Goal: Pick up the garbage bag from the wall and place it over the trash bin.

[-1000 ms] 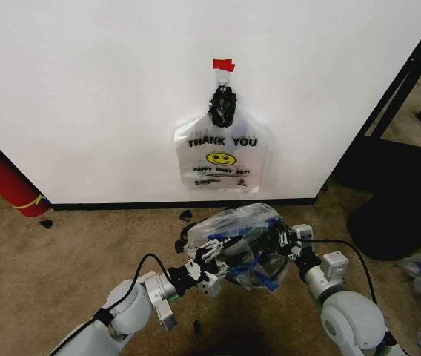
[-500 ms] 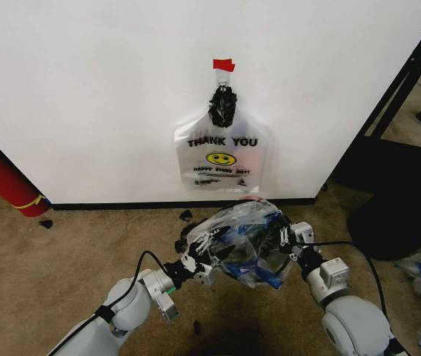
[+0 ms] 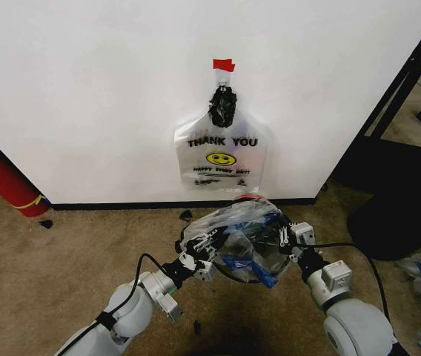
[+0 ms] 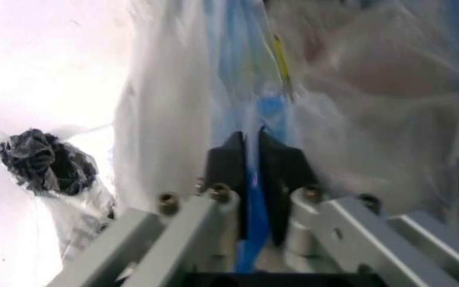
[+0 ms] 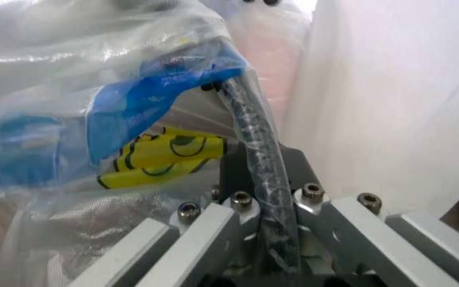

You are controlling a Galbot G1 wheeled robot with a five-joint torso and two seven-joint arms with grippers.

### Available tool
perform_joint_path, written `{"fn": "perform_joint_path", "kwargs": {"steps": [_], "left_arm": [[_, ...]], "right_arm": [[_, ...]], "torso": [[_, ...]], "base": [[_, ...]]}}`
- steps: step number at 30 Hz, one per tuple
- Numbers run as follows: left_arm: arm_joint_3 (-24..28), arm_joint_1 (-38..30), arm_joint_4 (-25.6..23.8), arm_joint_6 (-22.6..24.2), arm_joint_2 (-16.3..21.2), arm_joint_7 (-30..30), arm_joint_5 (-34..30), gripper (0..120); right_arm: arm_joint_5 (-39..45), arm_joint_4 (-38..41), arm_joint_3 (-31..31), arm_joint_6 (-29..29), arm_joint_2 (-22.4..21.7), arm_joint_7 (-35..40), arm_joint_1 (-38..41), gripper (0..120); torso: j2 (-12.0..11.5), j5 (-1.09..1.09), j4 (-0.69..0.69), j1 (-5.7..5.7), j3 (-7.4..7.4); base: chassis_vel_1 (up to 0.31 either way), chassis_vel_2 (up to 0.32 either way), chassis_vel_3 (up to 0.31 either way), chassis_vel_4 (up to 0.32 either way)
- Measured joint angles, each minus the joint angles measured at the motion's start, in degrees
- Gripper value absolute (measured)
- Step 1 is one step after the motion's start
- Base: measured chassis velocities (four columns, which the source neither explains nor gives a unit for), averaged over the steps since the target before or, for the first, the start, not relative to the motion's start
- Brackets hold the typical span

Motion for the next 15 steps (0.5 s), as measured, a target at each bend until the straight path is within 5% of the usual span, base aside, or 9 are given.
{"fn": "perform_joint_path", "kwargs": {"steps": [8, 12, 15], "left_arm": [[0.98, 1.52, -1.99, -0.22, 0.88, 0.3, -4.73, 0], [1.98, 1.9, -2.83, -0.9, 1.85, 1.36, -11.21, 0], [3.77, 1.94, -3.94, -1.89, 3.22, 2.77, -24.26, 0]], "right_arm": [[0.07, -3.89, 0.02, 1.46, 0.15, 0.3, 1.52, 0], [0.53, -5.89, 0.13, 2.48, 0.19, 0.38, 2.22, 0], [1.15, -8.48, 0.58, 4.8, 0.07, -0.46, 2.87, 0]], "torso": [[0.0, 0.01, 0.0, 0.0, 0.0], [0.0, 0.0, 0.0, 0.0, 0.0], [0.0, 0.01, 0.0, 0.0, 0.0]], "base": [[0.0, 0.0, 0.0, 0.0], [0.0, 0.0, 0.0, 0.0], [0.0, 0.0, 0.0, 0.0]]}}
